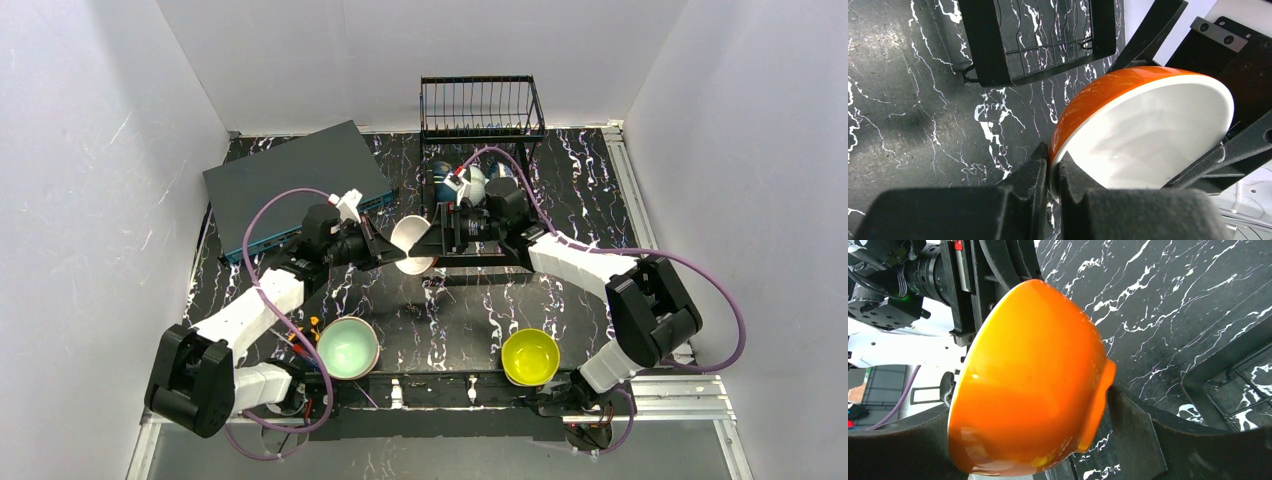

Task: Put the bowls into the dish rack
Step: Pick up the bowl from the dish rack.

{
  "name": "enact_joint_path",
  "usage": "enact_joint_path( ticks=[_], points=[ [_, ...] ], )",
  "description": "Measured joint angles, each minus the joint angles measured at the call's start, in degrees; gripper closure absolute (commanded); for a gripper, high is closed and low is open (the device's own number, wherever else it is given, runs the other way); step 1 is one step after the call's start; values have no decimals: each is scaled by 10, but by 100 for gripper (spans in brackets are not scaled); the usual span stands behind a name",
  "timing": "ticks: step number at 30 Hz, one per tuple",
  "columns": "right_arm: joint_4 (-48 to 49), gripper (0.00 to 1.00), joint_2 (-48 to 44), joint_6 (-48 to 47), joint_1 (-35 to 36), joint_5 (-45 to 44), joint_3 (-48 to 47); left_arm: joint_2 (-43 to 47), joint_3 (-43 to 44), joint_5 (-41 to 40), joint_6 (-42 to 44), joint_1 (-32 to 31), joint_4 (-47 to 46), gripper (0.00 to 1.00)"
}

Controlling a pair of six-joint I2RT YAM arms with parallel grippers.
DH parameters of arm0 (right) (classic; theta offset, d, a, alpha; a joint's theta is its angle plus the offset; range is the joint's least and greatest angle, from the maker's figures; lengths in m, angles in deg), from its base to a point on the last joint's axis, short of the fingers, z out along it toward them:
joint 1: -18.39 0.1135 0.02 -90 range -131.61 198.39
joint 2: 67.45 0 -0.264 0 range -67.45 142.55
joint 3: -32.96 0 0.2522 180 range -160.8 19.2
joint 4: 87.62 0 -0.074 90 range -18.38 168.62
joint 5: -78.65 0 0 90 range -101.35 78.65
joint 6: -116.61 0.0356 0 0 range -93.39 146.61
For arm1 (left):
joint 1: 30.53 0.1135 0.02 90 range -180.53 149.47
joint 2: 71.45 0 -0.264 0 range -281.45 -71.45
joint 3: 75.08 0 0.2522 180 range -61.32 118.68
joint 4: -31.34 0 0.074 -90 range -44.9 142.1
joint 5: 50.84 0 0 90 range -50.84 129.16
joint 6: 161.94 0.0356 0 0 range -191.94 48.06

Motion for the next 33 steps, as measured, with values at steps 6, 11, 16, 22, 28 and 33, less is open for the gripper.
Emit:
enact_joint_path(
  ticks=[6, 11, 16, 22, 28, 33],
  points=[
    [7, 11, 5, 16, 1, 23, 0, 0, 16, -25, 22, 0, 47, 100],
    [23, 2, 5, 39, 1, 42, 0, 10, 21, -38, 38, 0, 78, 100],
    [65, 1, 5, 75, -3, 52, 5, 12, 35, -40, 47, 1, 89, 100],
    [106, 13, 5, 110, -9, 57, 17, 12, 38, -40, 47, 1, 90, 100],
    [104, 68, 5, 118, -16, 43, 24, 13, 40, -43, 49, 2, 95, 100],
    [105, 99, 5, 117, -16, 40, 24, 13, 41, -46, 49, 2, 94, 100]
  ],
)
